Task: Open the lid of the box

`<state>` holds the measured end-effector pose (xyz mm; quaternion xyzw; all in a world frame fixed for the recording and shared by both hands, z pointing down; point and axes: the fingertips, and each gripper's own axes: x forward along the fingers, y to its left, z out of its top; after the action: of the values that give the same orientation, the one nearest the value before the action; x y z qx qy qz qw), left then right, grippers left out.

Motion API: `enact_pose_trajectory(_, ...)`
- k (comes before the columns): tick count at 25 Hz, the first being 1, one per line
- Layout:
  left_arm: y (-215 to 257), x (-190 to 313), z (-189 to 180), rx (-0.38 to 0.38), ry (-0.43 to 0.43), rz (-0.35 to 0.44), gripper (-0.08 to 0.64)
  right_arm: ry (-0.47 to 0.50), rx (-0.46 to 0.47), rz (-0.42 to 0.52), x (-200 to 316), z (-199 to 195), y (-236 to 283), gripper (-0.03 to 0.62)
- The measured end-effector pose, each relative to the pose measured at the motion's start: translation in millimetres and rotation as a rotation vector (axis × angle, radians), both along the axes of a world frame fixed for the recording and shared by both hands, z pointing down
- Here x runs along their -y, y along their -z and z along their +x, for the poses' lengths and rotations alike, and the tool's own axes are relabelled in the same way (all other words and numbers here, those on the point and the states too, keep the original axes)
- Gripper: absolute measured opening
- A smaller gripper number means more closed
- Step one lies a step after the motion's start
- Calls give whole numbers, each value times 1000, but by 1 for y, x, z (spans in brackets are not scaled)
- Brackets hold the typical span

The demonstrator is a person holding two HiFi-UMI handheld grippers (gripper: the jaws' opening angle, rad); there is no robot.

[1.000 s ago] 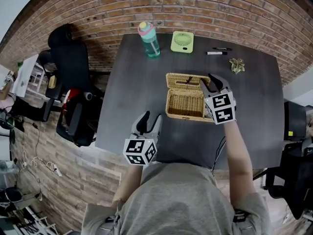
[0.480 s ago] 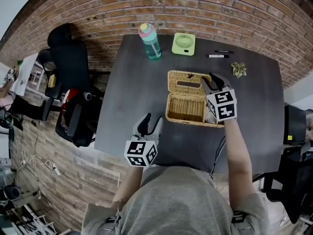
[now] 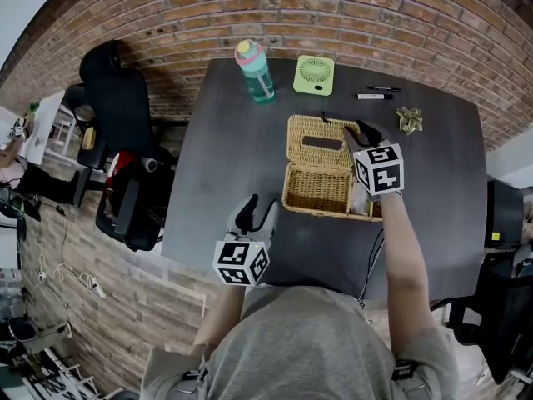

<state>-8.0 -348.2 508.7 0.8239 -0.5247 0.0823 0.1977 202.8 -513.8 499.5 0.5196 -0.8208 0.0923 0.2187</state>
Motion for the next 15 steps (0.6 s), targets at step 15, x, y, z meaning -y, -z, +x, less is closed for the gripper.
enact_pose_trajectory(15,-7,10,6,5,-5,-18,201,-25,40,-112,31,7,-44,138)
